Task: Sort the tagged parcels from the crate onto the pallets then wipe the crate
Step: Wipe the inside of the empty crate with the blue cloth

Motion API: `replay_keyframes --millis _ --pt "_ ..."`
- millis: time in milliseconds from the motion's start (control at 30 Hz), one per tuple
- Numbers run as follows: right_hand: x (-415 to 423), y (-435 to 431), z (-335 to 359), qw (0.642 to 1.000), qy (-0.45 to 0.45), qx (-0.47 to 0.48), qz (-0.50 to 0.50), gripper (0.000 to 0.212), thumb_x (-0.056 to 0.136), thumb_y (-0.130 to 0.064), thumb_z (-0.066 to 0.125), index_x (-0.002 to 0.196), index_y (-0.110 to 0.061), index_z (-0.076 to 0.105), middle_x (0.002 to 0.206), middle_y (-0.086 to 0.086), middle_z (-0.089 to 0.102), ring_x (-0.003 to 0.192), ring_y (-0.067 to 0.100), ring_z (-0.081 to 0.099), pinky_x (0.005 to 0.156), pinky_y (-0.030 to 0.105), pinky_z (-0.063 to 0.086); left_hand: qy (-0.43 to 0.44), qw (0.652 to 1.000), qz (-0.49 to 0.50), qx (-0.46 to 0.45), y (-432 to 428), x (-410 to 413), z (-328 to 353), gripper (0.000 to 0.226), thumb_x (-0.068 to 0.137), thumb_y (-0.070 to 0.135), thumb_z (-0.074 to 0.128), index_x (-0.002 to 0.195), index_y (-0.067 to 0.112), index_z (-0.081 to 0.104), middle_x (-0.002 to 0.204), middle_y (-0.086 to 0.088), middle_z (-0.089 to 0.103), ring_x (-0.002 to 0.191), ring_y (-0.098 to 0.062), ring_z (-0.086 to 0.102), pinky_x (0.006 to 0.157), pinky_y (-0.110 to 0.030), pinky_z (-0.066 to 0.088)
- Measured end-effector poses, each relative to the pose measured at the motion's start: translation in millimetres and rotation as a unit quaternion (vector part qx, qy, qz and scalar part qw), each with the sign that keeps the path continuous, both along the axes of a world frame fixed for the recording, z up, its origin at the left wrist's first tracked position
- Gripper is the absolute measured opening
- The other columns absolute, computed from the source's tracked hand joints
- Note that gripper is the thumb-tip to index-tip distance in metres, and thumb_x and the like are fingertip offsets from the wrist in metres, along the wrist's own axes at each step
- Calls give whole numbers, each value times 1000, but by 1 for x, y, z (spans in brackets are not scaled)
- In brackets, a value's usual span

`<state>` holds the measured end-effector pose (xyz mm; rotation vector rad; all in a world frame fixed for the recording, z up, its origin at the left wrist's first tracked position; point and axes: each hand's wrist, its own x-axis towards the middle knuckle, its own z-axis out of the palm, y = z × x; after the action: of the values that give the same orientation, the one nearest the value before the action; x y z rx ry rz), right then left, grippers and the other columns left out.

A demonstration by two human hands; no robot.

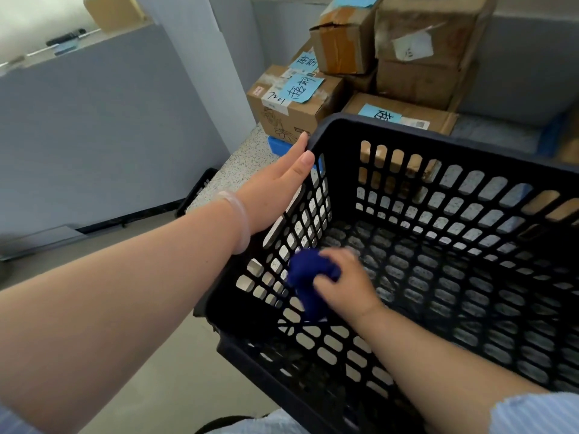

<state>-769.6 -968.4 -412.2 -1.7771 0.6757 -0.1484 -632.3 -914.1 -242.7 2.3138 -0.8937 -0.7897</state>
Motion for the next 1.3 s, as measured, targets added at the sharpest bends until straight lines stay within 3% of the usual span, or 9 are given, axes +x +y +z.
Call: replay_keyframes --millis 100,267,400,633,733,833,933,1067,1300 --pt "25 -32 19 965 -77 133 -213 31 89 -30 61 114 -47 57 127 1 53 108 17 57 98 45 47 4 1000 -1 -5 0 3 -2 54 101 57 16 154 48 7 161 15 20 149 -12 16 100 -20 9" --pt "68 -49 10 970 -7 160 -182 65 88 -34 63 145 -40 33 149 2 40 129 28 47 106 44 41 5 1000 -1 -6 0 7 -8 55 100 60 16 153 51 6 161 16 20 149 -12 18 102 -21 10" --pt "55 -17 -9 975 45 141 -164 57 89 -8 59 138 -30 39 130 7 53 120 28 52 93 30 37 3 1000 -6 -7 0 7 -9 55 101 59 16 154 49 6 162 15 19 148 -12 19 101 -19 10" --pt "8 61 -11 952 244 37 184 42 86 -18 60 127 -21 49 114 7 61 103 24 59 81 23 45 -15 1000 -11 -12 1 10 -13 55 99 63 19 153 52 7 160 10 28 147 -18 25 115 -35 16" --pt "11 57 12 944 245 114 192 26 85 -15 58 109 -25 59 98 5 62 86 19 56 72 25 44 -29 999 -22 -1 0 12 -16 58 98 66 18 152 53 4 159 6 31 146 -21 28 115 -39 20" --pt "14 48 47 943 206 211 153 14 79 -8 57 84 -21 56 82 8 59 79 23 56 69 31 42 -36 999 -35 -1 0 17 -18 61 96 69 16 152 52 2 159 5 31 146 -22 29 116 -42 22" --pt "9 46 73 939 175 274 111 39 64 -19 61 102 -12 64 102 22 69 90 35 64 81 45 49 -33 999 -38 -1 0 17 -20 62 95 70 17 152 52 1 160 4 30 146 -22 29 117 -44 21" --pt "-2 44 87 945 154 287 46 47 58 -32 72 103 -22 70 103 11 74 99 30 70 95 47 53 -10 999 -39 -14 2 20 -26 64 92 75 17 150 56 0 161 3 27 147 -24 26 120 -49 19" --pt "-14 -9 133 921 33 316 -227 28 87 -34 71 113 -27 65 107 4 71 104 28 63 89 43 50 21 998 -57 -29 1 19 -24 65 97 65 25 154 47 -1 163 2 22 149 -22 21 120 -44 17"
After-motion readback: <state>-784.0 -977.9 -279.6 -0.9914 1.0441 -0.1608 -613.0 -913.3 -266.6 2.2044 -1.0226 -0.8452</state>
